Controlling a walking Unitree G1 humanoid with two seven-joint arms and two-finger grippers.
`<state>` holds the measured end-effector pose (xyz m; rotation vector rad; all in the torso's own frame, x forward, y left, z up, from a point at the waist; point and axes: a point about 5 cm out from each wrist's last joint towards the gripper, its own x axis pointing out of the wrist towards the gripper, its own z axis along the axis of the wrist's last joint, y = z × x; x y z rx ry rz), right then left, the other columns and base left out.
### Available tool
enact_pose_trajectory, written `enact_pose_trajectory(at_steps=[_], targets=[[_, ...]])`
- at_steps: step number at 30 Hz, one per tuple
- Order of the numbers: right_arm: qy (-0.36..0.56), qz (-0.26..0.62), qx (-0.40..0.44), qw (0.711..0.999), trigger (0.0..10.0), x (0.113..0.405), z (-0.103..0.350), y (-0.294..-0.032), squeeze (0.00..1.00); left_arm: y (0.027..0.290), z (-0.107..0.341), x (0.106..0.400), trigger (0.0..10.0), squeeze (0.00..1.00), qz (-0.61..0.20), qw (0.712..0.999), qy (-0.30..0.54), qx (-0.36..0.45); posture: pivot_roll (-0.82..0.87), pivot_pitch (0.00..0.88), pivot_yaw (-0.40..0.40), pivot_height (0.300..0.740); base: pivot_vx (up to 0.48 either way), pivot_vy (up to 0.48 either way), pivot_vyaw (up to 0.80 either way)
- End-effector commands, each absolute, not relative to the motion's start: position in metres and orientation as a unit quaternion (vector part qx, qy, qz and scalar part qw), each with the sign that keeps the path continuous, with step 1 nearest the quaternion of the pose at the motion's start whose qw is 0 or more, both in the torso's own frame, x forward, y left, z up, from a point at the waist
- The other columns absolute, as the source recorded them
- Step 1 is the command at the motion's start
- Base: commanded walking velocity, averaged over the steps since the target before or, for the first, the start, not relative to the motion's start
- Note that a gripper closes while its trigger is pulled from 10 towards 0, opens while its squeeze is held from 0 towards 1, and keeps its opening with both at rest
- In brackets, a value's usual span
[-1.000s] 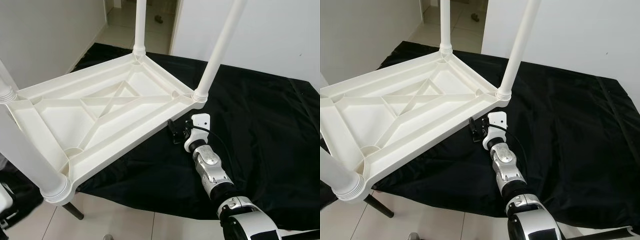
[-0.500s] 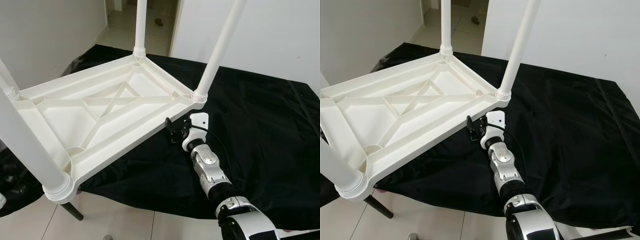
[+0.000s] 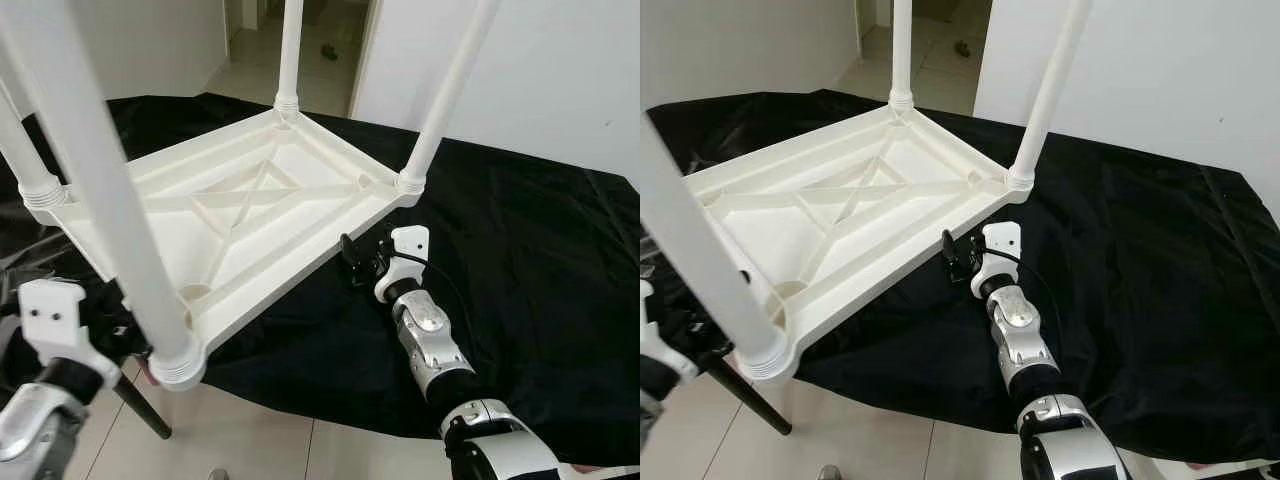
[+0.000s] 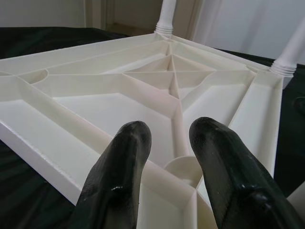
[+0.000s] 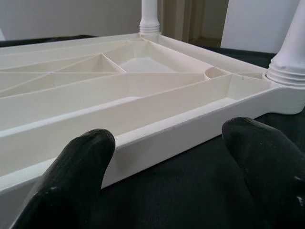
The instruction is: Building children table
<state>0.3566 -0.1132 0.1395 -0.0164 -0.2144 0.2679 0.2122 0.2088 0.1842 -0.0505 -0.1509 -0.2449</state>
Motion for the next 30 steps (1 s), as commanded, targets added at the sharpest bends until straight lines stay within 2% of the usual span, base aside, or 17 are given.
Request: enact_pose_trajectory(at_steps=[1, 2, 4, 7, 11, 14, 17, 19, 22, 25, 26, 27, 30], targets=[[-0.105, 0.132, -0.002, 0.986, 10.0, 0.353, 0.137, -0.121, 0.00, 0.191, 0.187, 0.219, 10.0, 0.00, -0.131, 0.987, -0.084, -0.045, 0.26, 0.101, -0.048, 0.740, 0.000, 0.000, 0.00], [-0.105, 0.132, -0.002, 0.986, 10.0, 0.353, 0.137, -0.121, 0.00, 0.191, 0.187, 0.219, 10.0, 0.00, -0.131, 0.987, -0.084, -0.045, 0.26, 0.101, -0.048, 0.740, 0.000, 0.000, 0.00], [-0.116, 0.134, 0.005, 0.984, 10.0, 0.348, 0.139, -0.127, 0.00, 0.171, 0.188, 0.229, 10.0, 0.00, -0.148, 0.982, -0.090, -0.070, 0.22, 0.099, -0.036, 0.740, 0.000, 0.000, 0.00], [-0.127, 0.144, 0.014, 0.981, 10.0, 0.342, 0.141, -0.131, 0.00, 0.157, 0.187, 0.237, 10.0, 0.00, -0.167, 0.978, -0.089, -0.084, 0.19, 0.097, -0.025, 0.740, 0.000, 0.000, 0.00], [-0.132, 0.158, 0.014, 0.978, 10.0, 0.337, 0.142, -0.134, 0.00, 0.148, 0.186, 0.242, 10.0, 0.00, -0.180, 0.975, -0.085, -0.096, 0.17, 0.095, -0.013, 0.740, 0.000, 0.000, 0.00], [-0.134, 0.188, 0.005, 0.973, 10.0, 0.327, 0.143, -0.137, 0.00, 0.137, 0.184, 0.249, 10.0, 0.00, -0.197, 0.971, -0.083, -0.107, 0.14, 0.093, -0.003, 0.740, 0.000, 0.000, 0.00], [-0.118, 0.262, -0.011, 0.958, 10.0, 0.307, 0.143, -0.146, 0.00, 0.121, 0.186, 0.260, 10.0, 0.00, -0.223, 0.964, -0.087, -0.119, 0.10, 0.087, 0.019, 0.740, 0.000, 0.000, 0.00], [-0.118, 0.262, -0.011, 0.958, 10.0, 0.307, 0.143, -0.146, 0.00, 0.121, 0.186, 0.260, 10.0, 0.00, -0.223, 0.964, -0.087, -0.119, 0.10, 0.087, 0.019, 0.740, 0.000, 0.000, 0.00], [-0.102, 0.312, -0.020, 0.944, 10.0, 0.293, 0.144, -0.148, 0.00, 0.112, 0.187, 0.265, 10.0, 0.00, -0.234, 0.960, -0.087, -0.123, 0.08, 0.084, 0.031, 0.740, 0.000, 0.000, 0.00], [-0.069, 0.406, -0.042, 0.910, 10.0, 0.271, 0.144, -0.140, 0.00, 0.102, 0.187, 0.268, 10.0, 0.00, -0.246, 0.956, -0.085, -0.134, 0.06, 0.078, 0.038, 0.740, 0.000, 0.000, 0.00], [-0.069, 0.406, -0.042, 0.910, 10.0, 0.271, 0.144, -0.140, 0.00, 0.102, 0.187, 0.268, 10.0, 0.00, -0.246, 0.956, -0.085, -0.134, 0.06, 0.078, 0.038, 0.740, 0.000, 0.000, 0.00], [-0.056, 0.446, -0.054, 0.892, 10.0, 0.263, 0.144, -0.134, 0.00, 0.097, 0.187, 0.269, 10.0, 0.00, -0.255, 0.954, -0.085, -0.133, 0.05, 0.076, 0.036, 0.740, 0.000, 0.000, 0.00], [-0.047, 0.470, -0.060, 0.879, 10.0, 0.258, 0.143, -0.130, 0.00, 0.094, 0.187, 0.269, 10.0, 0.00, -0.262, 0.952, -0.086, -0.131, 0.05, 0.076, 0.036, 0.740, 0.000, 0.000, 0.00]])
